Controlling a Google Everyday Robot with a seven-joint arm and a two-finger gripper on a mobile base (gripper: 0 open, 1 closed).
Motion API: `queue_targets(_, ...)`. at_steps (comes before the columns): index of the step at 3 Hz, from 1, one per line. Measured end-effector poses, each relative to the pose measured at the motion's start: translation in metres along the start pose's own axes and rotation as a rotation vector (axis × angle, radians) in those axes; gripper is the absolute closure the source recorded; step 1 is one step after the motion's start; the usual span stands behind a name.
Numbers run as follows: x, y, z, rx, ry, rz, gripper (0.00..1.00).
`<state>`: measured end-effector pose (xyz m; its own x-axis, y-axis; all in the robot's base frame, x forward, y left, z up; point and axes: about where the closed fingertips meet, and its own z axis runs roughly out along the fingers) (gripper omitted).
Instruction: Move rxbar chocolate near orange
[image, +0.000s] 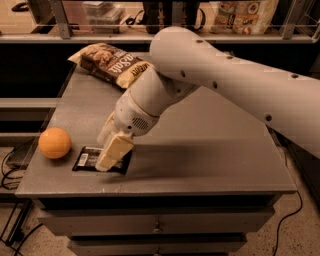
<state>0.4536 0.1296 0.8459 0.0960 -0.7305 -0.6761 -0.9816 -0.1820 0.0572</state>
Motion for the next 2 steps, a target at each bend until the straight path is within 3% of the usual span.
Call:
queue_targets(1, -0.0074, 0.0029, 0.0094, -0.009, -0.028, -0.002, 0.00)
queue_targets(2, -0.0081, 0.0030, 0.0098, -0.009, -0.029, -0.002, 0.00)
